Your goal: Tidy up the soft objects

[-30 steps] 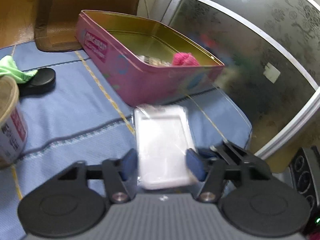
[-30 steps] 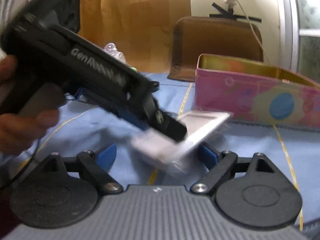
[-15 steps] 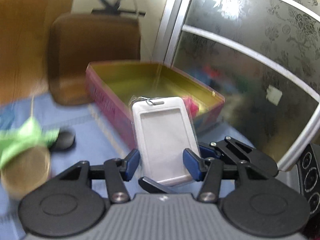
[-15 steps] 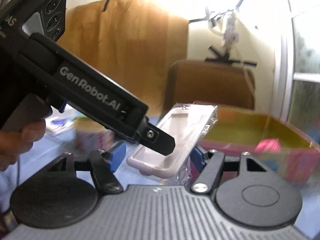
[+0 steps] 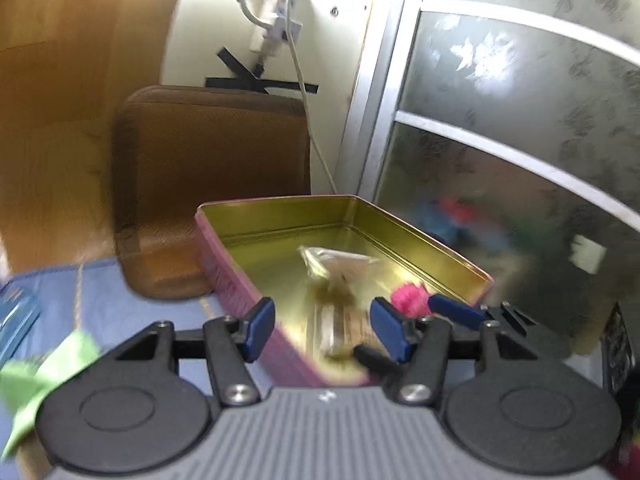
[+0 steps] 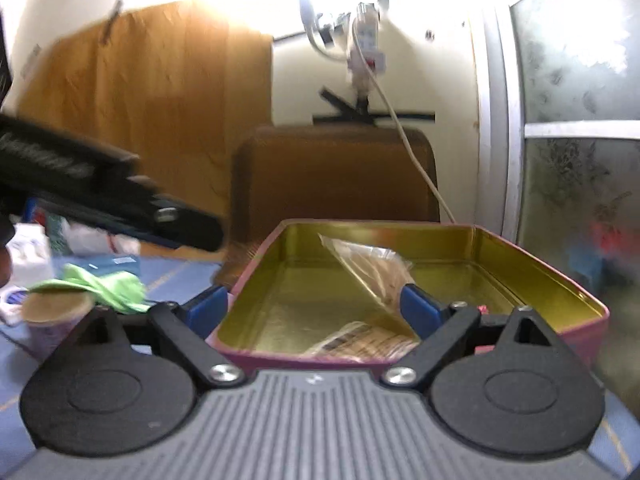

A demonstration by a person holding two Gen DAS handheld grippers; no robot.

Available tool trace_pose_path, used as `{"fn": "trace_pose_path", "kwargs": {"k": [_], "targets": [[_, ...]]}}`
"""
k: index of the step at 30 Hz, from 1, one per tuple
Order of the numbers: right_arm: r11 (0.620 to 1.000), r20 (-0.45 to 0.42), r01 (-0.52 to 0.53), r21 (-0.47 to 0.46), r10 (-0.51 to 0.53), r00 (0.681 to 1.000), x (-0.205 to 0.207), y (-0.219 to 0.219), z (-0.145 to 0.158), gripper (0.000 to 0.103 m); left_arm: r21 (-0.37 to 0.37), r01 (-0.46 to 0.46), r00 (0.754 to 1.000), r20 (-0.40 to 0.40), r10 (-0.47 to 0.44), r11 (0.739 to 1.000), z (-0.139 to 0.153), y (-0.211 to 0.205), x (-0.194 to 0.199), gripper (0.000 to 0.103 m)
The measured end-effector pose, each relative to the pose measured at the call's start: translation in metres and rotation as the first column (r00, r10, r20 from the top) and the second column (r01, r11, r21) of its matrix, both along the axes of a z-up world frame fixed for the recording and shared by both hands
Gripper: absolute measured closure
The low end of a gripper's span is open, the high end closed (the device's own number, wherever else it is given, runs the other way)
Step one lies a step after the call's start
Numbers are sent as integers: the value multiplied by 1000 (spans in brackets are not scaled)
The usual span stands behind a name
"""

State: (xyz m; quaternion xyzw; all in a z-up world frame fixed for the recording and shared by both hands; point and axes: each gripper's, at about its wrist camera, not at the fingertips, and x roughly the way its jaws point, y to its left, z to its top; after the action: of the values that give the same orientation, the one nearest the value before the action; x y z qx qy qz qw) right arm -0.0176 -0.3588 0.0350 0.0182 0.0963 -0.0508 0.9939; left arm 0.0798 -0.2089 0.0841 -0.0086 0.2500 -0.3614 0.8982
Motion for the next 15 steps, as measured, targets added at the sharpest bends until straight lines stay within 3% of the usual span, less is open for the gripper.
{"fn": "trace_pose_path", "kwargs": {"k": [2,4,8,15], "targets": [[999,26,-46,16,45,999,-12,13,-3,33,-20,12,1000,-15,-12,1000,-10,33,-21,49],[993,25,-111,27,110,994,-15,29,-8,47,-17,7,999,-39,-8,1000,-18,62,-32,49],[967,-57,-251,34,253,966,1,69,-16,78,3,-108,991,-83,107,994,-41,122,-54,49],[915,-121,-403,-1,400,908,38,132,-5,78,-40,-331,933,-165,320,943,-60,203,-62,49]]}}
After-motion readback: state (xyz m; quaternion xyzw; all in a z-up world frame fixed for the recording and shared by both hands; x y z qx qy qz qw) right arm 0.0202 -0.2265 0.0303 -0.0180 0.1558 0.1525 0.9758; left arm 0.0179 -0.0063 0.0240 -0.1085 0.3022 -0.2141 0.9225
